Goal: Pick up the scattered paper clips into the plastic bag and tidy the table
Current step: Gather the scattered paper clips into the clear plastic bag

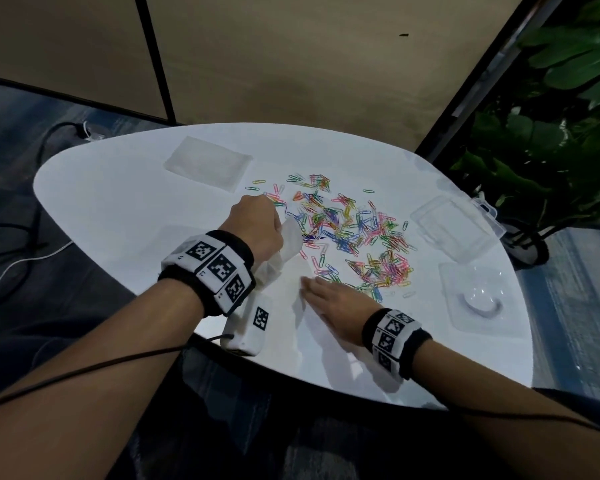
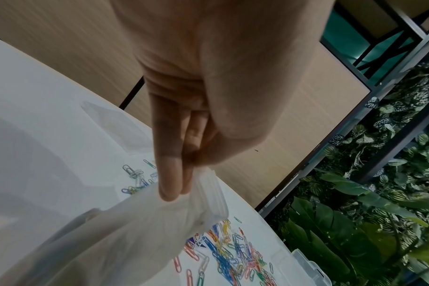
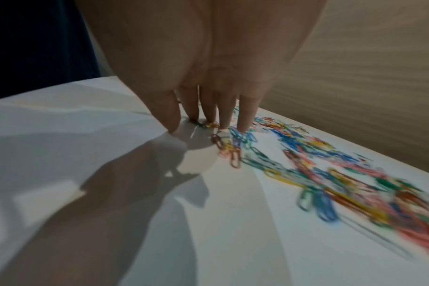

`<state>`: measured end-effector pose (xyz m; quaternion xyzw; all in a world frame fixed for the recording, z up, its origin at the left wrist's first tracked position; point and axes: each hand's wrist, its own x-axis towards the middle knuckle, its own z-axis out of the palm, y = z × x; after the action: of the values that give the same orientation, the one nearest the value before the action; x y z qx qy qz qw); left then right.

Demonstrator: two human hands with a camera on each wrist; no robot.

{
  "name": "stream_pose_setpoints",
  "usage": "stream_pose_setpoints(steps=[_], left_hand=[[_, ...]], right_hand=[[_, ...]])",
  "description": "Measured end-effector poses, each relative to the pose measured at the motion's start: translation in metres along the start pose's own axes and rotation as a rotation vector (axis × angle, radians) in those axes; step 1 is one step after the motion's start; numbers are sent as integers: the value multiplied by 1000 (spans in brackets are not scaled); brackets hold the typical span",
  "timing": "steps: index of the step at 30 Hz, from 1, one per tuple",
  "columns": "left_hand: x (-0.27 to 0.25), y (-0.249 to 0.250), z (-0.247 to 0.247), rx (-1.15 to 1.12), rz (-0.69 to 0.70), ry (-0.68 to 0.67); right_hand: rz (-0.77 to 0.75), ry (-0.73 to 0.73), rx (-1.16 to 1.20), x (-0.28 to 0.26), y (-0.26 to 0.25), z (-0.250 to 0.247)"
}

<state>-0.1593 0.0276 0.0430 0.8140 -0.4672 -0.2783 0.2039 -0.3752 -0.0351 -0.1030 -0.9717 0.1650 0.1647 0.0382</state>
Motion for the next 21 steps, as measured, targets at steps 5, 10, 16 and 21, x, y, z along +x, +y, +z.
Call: stream_pose_setpoints(steps=[5, 10, 16, 21], left_hand=[[1, 0, 3, 13, 0, -33], [1, -1, 7, 27, -8, -39], [3, -2, 8, 45, 3, -37], [4, -3, 9, 50, 6, -33]], right_hand=[[243, -46, -60, -18, 29, -8], [261, 19, 10, -4, 32, -10], [334, 63, -2, 20, 36, -22], [695, 286, 591, 10, 60, -49]])
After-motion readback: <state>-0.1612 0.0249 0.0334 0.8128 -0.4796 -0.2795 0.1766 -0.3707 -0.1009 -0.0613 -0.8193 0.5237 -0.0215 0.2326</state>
